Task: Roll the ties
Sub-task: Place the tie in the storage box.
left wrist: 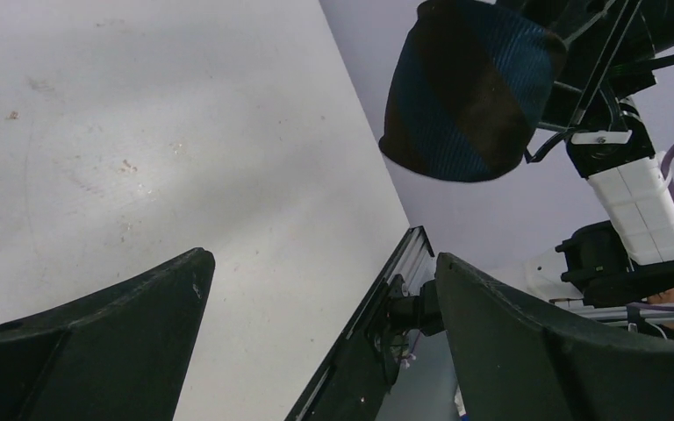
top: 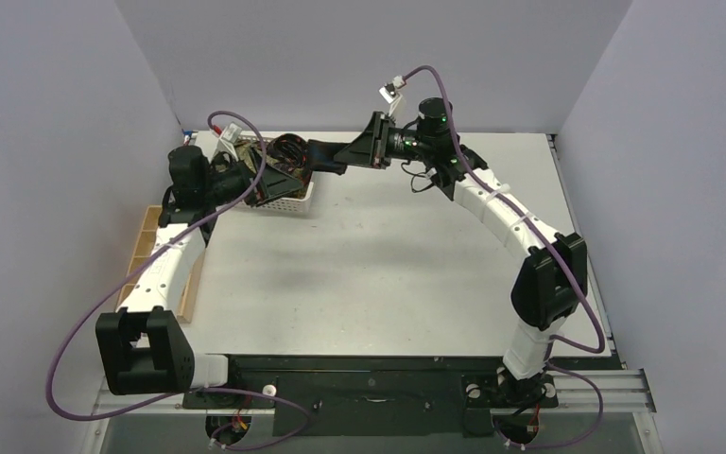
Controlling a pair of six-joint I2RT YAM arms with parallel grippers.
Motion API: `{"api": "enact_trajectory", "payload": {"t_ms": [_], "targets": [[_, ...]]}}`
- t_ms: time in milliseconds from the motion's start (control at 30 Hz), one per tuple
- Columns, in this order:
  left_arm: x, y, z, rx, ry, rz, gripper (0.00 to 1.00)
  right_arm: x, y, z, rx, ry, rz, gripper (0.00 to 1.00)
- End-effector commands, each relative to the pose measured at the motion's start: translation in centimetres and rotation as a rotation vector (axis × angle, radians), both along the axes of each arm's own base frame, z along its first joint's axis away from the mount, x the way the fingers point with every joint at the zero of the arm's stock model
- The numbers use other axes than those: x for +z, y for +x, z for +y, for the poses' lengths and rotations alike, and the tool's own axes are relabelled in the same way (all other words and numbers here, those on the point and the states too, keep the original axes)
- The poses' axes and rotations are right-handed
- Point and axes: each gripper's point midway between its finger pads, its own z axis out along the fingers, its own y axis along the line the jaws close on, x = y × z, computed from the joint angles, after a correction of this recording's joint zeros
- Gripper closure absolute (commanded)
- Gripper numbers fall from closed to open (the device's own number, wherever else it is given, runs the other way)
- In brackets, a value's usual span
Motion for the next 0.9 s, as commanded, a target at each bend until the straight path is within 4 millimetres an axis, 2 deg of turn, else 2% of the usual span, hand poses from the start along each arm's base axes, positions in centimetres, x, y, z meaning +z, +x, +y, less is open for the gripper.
{"api": "enact_trajectory", "payload": {"t_ms": [0, 67, 233, 467, 667, 767, 867], "targets": [[4.8, -1.2, -1.6, -0.053, -0.081, -0.164, 0.04, 6.1, -3.0, 1.5, 0.085, 0.137, -0.126, 1.0], [5.1, -1.7, -2.4, -0.077, -0.103, -0.176, 0.04, 6.1, -3.7, 2.0, 0.106, 0.14, -0.127, 1.0], [6.6, -2.6, -2.9, -0.104, -0.164, -0.223, 0.04, 5.4, -4.9, 2.5, 0.139, 0.125, -0.124, 1.0], [8.7, -4.0, -3.6, -0.172, -0.229, -0.273, 0.04, 4.1, -5.5, 2.6, 0.151, 0.1, -0.108, 1.0], [8.4, -3.2, -4.4, -0.156, -0.219, -0.228, 0.01, 4.5, -6.4, 3.0, 0.186, 0.103, -0.132, 1.0], [8.0, -2.7, -4.7, -0.152, -0.213, -0.213, 0.08, 4.5, -6.6, 3.0, 0.194, 0.102, -0.136, 1.0], [8.1, -2.3, -4.6, -0.136, -0.217, -0.211, 0.22, 4.3, -6.7, 3.0, 0.198, 0.1, -0.133, 1.0]]}}
